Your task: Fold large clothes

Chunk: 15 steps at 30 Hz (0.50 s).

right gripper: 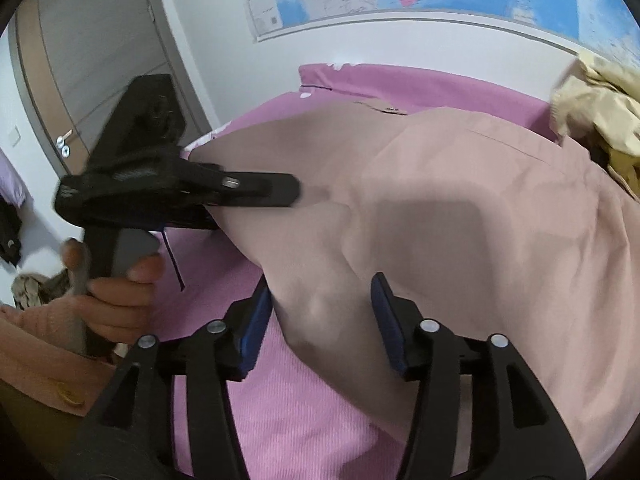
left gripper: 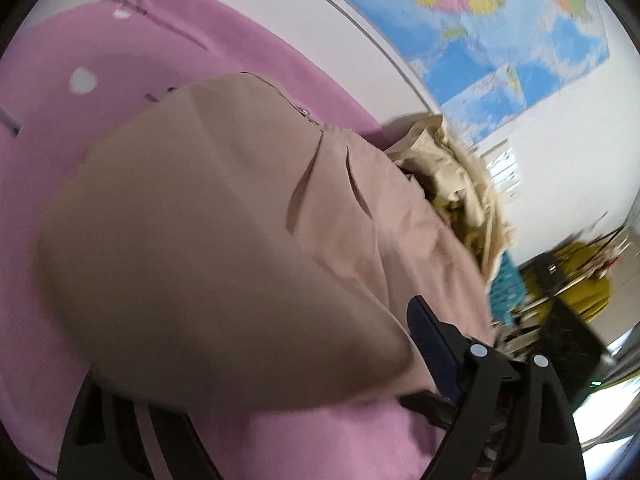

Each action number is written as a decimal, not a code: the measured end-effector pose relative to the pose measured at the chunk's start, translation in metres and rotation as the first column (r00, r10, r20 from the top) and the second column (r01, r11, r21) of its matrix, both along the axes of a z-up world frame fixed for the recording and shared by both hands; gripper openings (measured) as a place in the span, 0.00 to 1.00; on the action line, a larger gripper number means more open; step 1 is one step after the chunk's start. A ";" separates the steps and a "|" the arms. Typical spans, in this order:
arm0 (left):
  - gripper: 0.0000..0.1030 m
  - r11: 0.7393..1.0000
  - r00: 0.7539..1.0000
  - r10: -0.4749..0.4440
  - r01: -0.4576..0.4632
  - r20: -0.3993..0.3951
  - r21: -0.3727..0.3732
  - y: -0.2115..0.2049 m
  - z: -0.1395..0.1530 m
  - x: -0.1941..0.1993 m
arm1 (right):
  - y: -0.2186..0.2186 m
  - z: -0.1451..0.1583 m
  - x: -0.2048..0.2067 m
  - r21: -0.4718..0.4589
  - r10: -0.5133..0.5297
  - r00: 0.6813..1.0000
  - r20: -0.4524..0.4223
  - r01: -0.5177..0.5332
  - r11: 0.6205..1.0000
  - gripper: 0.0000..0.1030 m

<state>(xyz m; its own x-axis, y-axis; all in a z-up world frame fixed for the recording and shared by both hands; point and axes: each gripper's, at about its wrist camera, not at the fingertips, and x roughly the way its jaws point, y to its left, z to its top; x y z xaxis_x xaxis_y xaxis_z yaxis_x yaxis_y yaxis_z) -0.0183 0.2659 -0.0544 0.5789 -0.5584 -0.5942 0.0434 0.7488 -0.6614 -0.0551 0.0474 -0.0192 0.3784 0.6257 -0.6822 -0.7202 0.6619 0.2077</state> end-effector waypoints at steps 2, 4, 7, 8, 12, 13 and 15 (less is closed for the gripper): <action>0.76 0.999 1.000 0.005 -0.005 -0.002 0.034 -0.004 -0.001 0.008 | -0.014 0.004 -0.003 0.036 -0.019 1.000 -0.019 0.020 0.999 0.52; 0.66 0.998 1.000 0.019 -0.018 -0.017 0.058 -0.004 -0.002 0.014 | -0.032 0.009 -0.008 0.075 -0.037 0.998 -0.044 0.040 0.996 0.53; 0.60 0.999 0.999 0.021 -0.020 -0.035 0.047 0.001 -0.003 0.016 | -0.075 0.012 -0.017 0.173 -0.089 0.989 -0.115 0.108 0.979 0.56; 0.58 0.998 0.999 0.024 -0.022 -0.041 0.053 0.002 -0.003 0.015 | -0.086 0.012 -0.020 0.192 -0.105 0.985 -0.134 0.130 0.973 0.59; 0.54 0.990 0.999 0.026 -0.019 -0.044 0.137 -0.005 0.000 0.015 | -0.155 -0.001 -0.035 0.306 -0.200 0.936 -0.290 0.288 0.907 0.71; 0.54 0.985 0.999 0.023 -0.016 -0.041 0.171 -0.008 0.002 0.015 | -0.166 -0.004 -0.036 0.321 -0.217 0.923 -0.318 0.321 0.891 0.71; 0.50 0.978 0.999 0.024 -0.015 -0.038 0.210 -0.013 0.003 0.015 | -0.190 -0.014 -0.040 0.330 -0.278 0.889 -0.365 0.403 0.854 0.72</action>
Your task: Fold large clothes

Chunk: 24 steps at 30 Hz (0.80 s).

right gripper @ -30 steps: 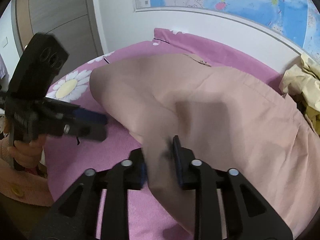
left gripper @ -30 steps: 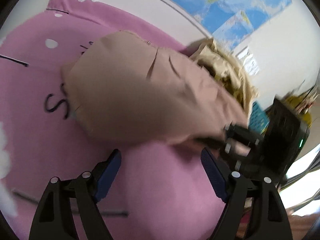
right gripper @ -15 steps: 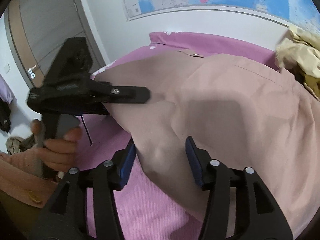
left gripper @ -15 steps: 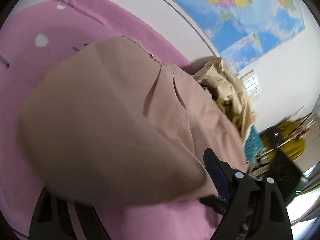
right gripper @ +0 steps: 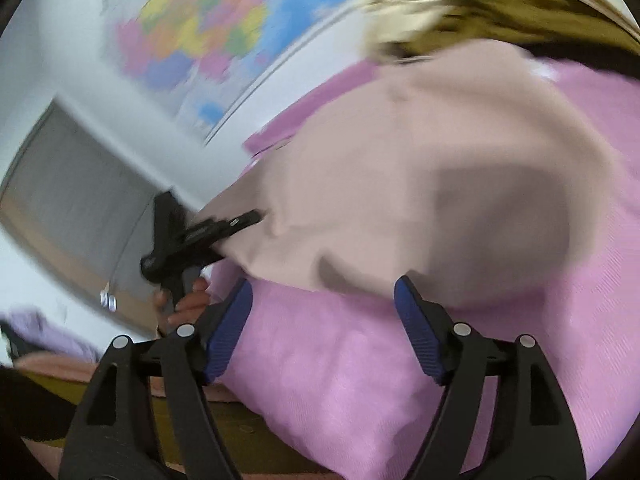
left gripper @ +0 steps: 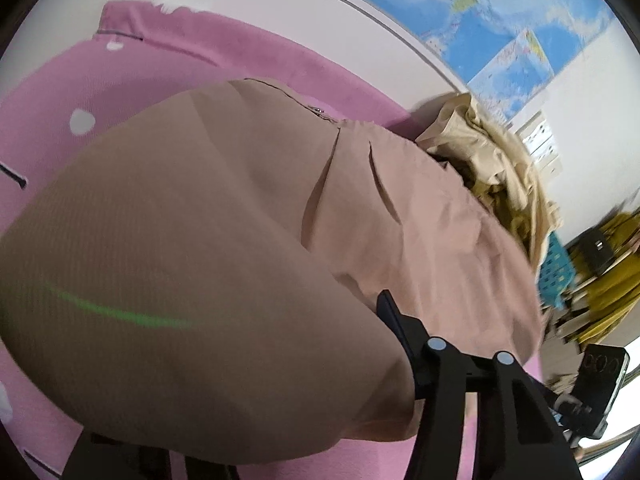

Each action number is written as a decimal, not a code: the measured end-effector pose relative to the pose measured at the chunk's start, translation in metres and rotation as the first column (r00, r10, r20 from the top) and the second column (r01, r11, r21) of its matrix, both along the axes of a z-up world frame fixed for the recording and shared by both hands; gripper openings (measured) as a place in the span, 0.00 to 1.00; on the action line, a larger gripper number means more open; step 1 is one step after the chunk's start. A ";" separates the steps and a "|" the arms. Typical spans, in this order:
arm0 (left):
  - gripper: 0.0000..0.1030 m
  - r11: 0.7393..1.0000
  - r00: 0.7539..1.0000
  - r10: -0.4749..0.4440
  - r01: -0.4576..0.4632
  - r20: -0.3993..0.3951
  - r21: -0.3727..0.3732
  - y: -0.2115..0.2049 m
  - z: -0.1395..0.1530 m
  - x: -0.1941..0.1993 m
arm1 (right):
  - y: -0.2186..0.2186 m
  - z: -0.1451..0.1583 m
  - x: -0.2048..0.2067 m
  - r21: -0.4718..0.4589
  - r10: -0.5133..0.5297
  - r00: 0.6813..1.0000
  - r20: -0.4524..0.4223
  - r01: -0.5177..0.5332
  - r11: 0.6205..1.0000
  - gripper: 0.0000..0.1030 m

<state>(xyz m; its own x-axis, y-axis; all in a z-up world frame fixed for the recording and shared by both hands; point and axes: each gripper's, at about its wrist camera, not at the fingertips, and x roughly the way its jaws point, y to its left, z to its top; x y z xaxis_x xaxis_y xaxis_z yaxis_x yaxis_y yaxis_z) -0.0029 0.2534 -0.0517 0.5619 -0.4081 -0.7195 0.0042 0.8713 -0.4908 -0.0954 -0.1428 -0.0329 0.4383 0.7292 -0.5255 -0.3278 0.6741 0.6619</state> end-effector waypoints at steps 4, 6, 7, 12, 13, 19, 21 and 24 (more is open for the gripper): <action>0.47 0.999 1.000 0.000 0.000 0.002 0.037 -0.004 0.001 0.000 | -0.026 -0.021 0.005 0.006 -0.130 0.987 -0.094 0.131 0.991 0.72; 0.46 0.999 1.000 -0.001 0.001 0.001 0.042 -0.003 0.001 0.000 | -0.029 -0.027 0.011 -0.003 -0.183 0.977 -0.113 0.184 0.983 0.71; 0.46 0.999 1.000 -0.001 0.001 -0.001 0.044 -0.003 0.001 0.000 | -0.030 -0.029 0.014 -0.002 -0.201 0.974 -0.108 0.202 0.979 0.71; 0.46 0.999 1.000 -0.001 0.002 -0.004 0.049 -0.003 0.001 -0.001 | -0.028 -0.027 0.028 -0.022 -0.268 0.961 -0.072 0.267 0.963 0.73; 0.46 0.999 1.000 -0.002 0.002 -0.005 0.053 -0.004 0.001 -0.001 | -0.028 -0.028 0.030 -0.029 -0.291 0.955 -0.058 0.290 0.957 0.73; 0.47 0.997 1.000 -0.001 0.001 -0.003 0.082 -0.008 0.002 -0.001 | -0.015 -0.029 0.039 -0.061 -0.342 0.940 0.013 0.342 0.938 0.80; 0.47 0.996 1.000 -0.002 0.002 -0.001 0.087 -0.008 0.001 -0.002 | -0.014 -0.029 0.043 -0.054 -0.345 0.938 0.018 0.345 0.937 0.81; 0.48 0.996 1.000 -0.003 0.003 0.002 0.093 -0.008 0.001 -0.002 | -0.012 -0.029 0.050 -0.051 -0.347 0.938 0.017 0.348 0.936 0.81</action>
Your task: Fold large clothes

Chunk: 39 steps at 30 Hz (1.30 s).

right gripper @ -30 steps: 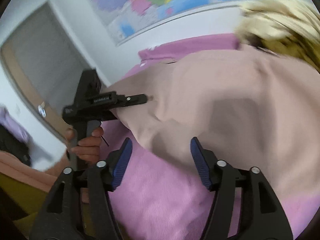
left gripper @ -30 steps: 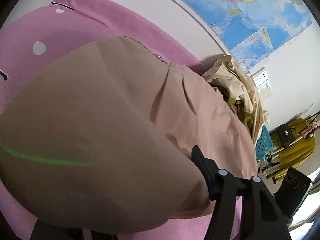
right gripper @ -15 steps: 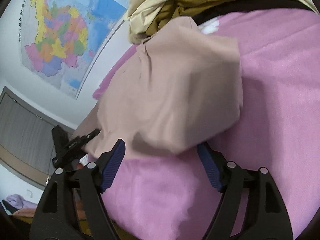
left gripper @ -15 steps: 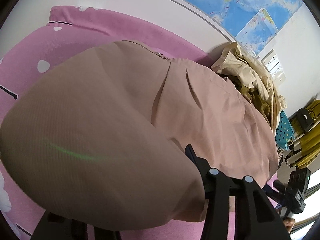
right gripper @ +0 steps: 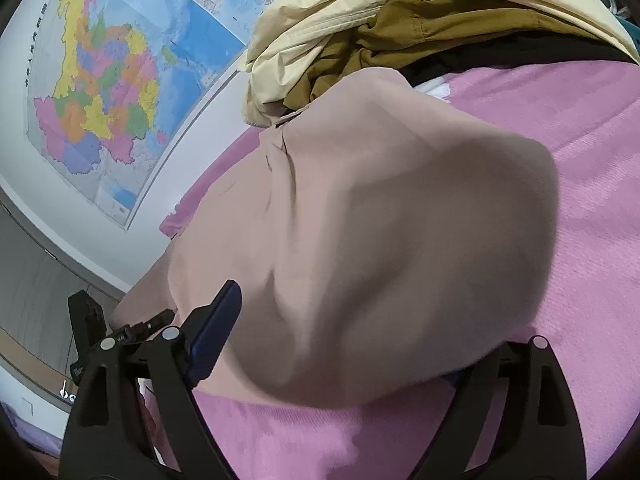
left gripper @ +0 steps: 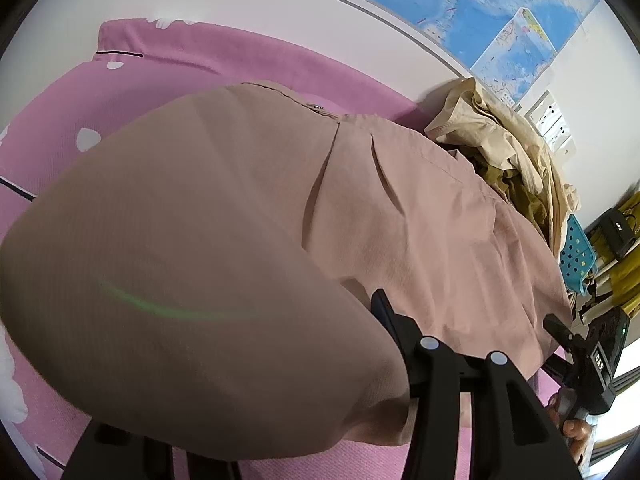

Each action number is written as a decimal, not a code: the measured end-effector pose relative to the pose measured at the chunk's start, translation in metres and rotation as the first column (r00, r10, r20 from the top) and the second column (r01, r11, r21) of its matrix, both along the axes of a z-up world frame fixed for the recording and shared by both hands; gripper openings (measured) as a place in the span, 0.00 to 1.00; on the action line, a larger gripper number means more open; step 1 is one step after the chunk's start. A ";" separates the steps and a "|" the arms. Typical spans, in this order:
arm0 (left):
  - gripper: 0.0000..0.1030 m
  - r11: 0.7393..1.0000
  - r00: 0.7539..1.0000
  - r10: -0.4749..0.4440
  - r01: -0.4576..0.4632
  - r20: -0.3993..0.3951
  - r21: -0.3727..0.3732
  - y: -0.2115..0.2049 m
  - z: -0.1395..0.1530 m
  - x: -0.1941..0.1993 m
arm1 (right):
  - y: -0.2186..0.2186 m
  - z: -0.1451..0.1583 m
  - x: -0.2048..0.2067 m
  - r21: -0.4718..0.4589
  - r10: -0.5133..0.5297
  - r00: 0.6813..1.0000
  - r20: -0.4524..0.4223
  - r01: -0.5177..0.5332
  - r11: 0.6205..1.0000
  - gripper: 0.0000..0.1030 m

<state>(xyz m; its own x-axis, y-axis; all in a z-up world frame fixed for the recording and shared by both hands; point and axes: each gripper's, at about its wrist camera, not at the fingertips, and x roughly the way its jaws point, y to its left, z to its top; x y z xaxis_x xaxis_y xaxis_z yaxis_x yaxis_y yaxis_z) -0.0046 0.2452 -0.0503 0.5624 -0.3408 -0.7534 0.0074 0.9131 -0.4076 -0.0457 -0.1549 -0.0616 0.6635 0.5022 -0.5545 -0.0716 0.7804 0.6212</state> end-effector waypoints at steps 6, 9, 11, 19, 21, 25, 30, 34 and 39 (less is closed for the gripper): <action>0.51 0.999 1.000 -0.002 0.001 0.023 0.039 -0.004 0.001 0.005 | 0.007 0.000 0.020 0.018 0.026 1.000 0.002 -0.026 0.999 0.75; 0.53 0.999 0.999 0.007 -0.009 0.037 0.049 -0.004 0.001 0.012 | 0.009 -0.002 0.030 0.048 0.047 0.999 -0.006 -0.047 0.998 0.55; 0.54 0.998 0.999 0.015 -0.018 0.045 0.058 -0.007 0.000 0.016 | 0.009 -0.009 0.038 0.091 0.074 0.997 -0.020 -0.072 0.993 0.40; 0.38 0.993 0.997 0.060 -0.064 0.043 0.102 -0.011 0.001 0.024 | 0.009 -0.010 0.051 0.141 0.101 0.995 -0.020 -0.098 0.985 0.42; 0.31 0.992 0.997 0.065 -0.069 0.041 0.107 -0.012 0.001 0.024 | 0.012 -0.009 0.052 0.120 0.103 0.995 -0.014 -0.101 0.988 0.34; 0.20 0.991 0.996 0.077 -0.081 0.039 0.107 -0.007 0.011 0.021 | 0.010 -0.009 0.049 0.153 0.121 0.992 -0.021 -0.116 0.981 0.14; 0.18 0.995 0.991 0.064 -0.072 0.115 0.064 0.015 0.044 -0.004 | 0.028 0.021 0.021 0.141 0.238 0.970 0.054 -0.243 0.960 0.15; 0.26 0.998 0.998 0.035 -0.037 0.046 0.052 0.023 0.027 0.005 | 0.032 0.005 0.030 0.091 0.221 0.975 -0.039 -0.217 0.972 0.33; 0.43 0.998 1.000 0.029 -0.029 0.000 0.050 0.021 0.004 0.014 | 0.031 -0.009 0.035 0.133 0.182 0.981 -0.065 -0.172 0.976 0.49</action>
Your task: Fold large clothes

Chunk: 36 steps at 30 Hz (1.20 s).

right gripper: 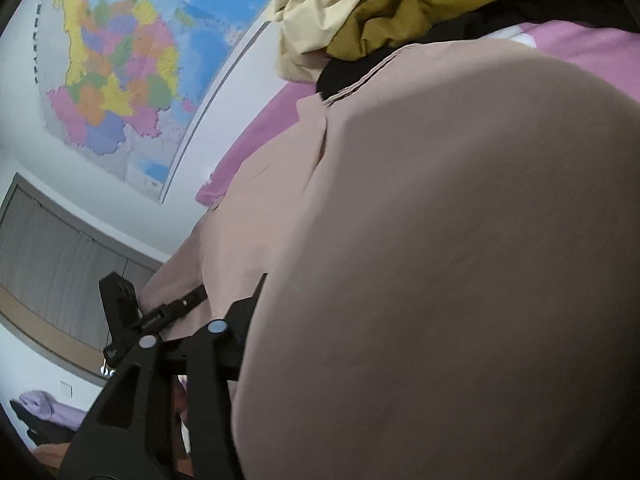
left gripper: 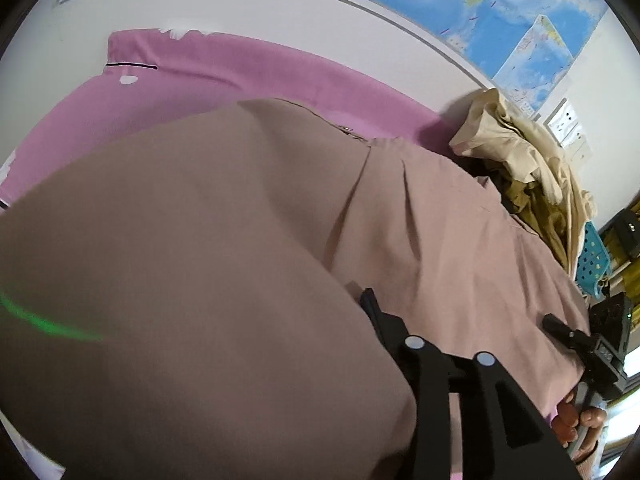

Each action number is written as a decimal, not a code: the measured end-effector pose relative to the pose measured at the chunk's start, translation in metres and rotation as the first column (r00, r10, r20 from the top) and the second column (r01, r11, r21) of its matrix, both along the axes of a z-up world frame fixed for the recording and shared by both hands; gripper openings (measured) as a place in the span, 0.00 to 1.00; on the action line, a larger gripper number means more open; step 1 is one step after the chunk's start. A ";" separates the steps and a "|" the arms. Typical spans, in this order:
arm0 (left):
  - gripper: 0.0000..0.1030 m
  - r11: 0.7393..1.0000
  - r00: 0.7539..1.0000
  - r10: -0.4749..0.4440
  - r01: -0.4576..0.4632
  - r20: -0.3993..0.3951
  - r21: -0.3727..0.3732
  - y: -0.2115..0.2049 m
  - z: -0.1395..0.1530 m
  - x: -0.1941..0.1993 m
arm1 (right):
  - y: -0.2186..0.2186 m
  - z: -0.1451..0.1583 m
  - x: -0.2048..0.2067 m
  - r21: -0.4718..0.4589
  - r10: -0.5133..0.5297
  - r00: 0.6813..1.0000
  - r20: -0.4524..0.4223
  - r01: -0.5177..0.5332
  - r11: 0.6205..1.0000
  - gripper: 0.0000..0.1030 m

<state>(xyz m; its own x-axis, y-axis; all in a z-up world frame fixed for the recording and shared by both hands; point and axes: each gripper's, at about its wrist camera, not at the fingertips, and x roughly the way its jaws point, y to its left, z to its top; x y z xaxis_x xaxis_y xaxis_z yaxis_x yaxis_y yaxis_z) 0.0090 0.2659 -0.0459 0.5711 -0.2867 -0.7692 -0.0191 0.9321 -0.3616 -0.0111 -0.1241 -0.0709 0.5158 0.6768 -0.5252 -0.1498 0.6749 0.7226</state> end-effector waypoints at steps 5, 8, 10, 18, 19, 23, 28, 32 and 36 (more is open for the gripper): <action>0.49 0.999 1.000 -0.023 0.023 0.010 0.024 -0.008 -0.001 0.006 | 0.001 0.003 0.008 0.027 -0.030 0.999 0.023 0.029 0.999 0.57; 0.49 0.999 1.000 -0.021 0.020 0.014 0.050 -0.011 -0.001 0.006 | 0.002 0.003 0.012 0.027 -0.045 0.998 0.033 0.045 0.999 0.57; 0.49 0.998 1.000 -0.013 0.012 0.013 0.067 -0.014 0.000 0.009 | 0.001 0.002 0.013 0.027 -0.046 0.998 0.035 0.045 0.999 0.57; 0.43 0.997 1.000 0.011 -0.012 0.013 0.080 -0.014 -0.001 0.011 | -0.001 -0.002 0.018 0.020 -0.057 0.998 0.017 0.057 0.998 0.39; 0.41 0.997 1.000 0.016 -0.017 0.010 0.082 -0.013 0.000 0.012 | -0.002 -0.003 0.019 0.024 -0.059 0.998 0.012 0.059 0.998 0.37; 0.30 0.997 1.000 0.017 -0.018 0.010 0.078 -0.011 0.002 0.013 | -0.001 -0.005 0.021 0.054 -0.047 0.999 0.012 0.046 0.998 0.21; 0.23 0.996 1.000 0.009 -0.011 0.013 0.087 -0.012 0.005 0.017 | 0.002 -0.002 0.023 0.047 -0.039 0.999 0.017 0.039 0.998 0.18; 0.37 0.999 1.000 -0.017 0.018 -0.008 0.042 -0.009 0.000 0.022 | 0.000 -0.008 0.028 0.092 -0.046 0.999 -0.019 0.047 0.995 0.33; 0.28 0.999 1.000 0.000 0.000 0.000 0.041 -0.007 0.000 0.022 | 0.005 -0.005 0.029 0.063 -0.044 0.999 0.003 0.043 0.997 0.20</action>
<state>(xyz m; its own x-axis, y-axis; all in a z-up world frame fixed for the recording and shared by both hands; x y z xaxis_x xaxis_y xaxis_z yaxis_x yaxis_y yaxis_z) 0.0314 0.2590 -0.0455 0.5709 -0.2550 -0.7804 -0.0193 0.9461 -0.3233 0.0181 -0.1196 -0.0758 0.5475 0.6852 -0.4804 -0.1243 0.6343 0.7630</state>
